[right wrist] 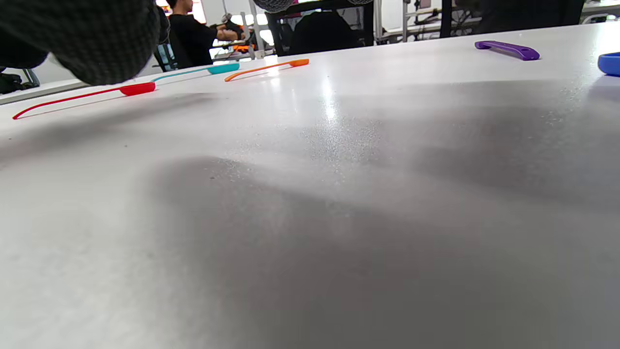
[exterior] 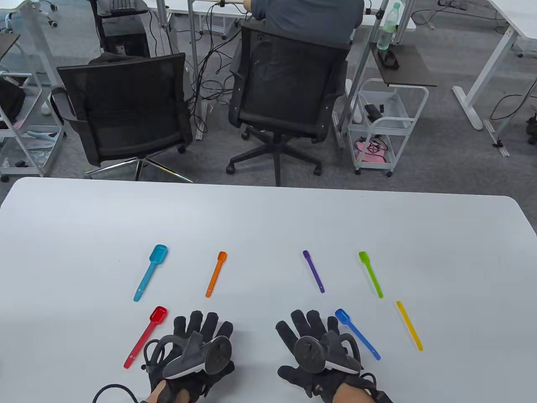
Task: Nest measuring spoons
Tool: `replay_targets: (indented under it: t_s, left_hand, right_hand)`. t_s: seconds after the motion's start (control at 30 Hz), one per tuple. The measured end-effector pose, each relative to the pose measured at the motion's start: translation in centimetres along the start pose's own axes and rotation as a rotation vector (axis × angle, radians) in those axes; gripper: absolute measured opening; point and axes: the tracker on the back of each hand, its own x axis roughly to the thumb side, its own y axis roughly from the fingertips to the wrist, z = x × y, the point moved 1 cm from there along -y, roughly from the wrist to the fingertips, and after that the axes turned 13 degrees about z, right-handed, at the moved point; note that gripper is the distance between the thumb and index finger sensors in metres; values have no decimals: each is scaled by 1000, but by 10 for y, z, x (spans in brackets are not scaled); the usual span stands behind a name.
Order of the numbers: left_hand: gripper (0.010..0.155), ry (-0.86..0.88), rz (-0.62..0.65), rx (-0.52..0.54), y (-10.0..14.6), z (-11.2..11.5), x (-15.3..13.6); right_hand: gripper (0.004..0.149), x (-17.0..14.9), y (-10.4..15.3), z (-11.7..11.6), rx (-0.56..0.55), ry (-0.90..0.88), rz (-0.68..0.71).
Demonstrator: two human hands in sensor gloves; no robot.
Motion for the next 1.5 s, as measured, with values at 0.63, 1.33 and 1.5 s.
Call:
replay_targets:
  t_s: [0.63,1.33,1.5]
  left_hand:
    - [91,43,-7,13,0,1,-7]
    - [92,94,-573,210,11,-61,-202]
    - [88,103,-667,126,5,-38,-227]
  right_hand:
    - [96,0,0,0,-1,-14,7]
    - [93,-2,4,0,-17,-28,8]
    - [93,-2,4,0,-14,-32,10]
